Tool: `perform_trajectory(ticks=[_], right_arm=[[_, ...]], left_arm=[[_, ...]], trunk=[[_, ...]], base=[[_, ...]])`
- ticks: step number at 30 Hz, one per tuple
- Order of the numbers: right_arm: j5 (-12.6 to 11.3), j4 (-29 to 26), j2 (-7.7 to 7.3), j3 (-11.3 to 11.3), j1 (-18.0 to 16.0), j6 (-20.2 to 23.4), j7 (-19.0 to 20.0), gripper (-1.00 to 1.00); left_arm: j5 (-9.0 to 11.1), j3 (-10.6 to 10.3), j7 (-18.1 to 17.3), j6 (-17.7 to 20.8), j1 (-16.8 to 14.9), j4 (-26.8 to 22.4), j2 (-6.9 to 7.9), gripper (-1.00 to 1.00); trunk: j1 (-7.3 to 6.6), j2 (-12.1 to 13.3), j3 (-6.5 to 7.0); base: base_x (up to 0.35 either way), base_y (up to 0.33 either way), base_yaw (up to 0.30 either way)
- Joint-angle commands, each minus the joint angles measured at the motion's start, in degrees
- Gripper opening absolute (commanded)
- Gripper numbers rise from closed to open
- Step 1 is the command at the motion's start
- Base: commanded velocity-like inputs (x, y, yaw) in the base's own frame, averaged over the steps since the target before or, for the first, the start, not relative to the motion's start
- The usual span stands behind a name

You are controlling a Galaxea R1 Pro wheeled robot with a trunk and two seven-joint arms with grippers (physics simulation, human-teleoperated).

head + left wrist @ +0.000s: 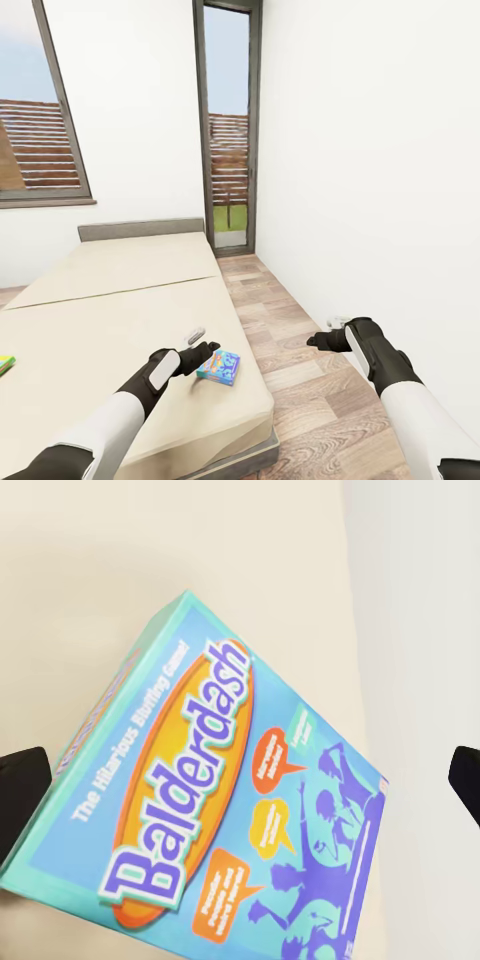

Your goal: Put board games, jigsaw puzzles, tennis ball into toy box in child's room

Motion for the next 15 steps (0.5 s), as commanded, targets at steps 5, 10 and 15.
perform_trajectory(ticks=[5, 10, 15], right_arm=[[-0.1, -0.1, 0.0, -0.1, 0.0, 0.3, 0.1, 1.0], [-0.1, -0.1, 0.0, -0.1, 0.0, 0.3, 0.1, 1.0], [-0.1, -0.1, 0.03, -0.1, 0.0, 0.3, 0.1, 1.0]], left_arm=[[0.2, -0.2, 0.1, 0.1, 0.0, 0.0, 0.07, 1.0], [0.2, -0.2, 0.1, 0.1, 0.0, 0.0, 0.11, 1.0], [0.2, -0.2, 0.1, 0.1, 0.0, 0.0, 0.13, 1.0]], trunk=[[-0.01, 0.0, -0.06], [-0.01, 0.0, -0.06], [-0.01, 0.0, -0.06]], base=[[0.0, 0.0, -0.024], [0.0, 0.0, -0.012], [0.0, 0.0, -0.024]])
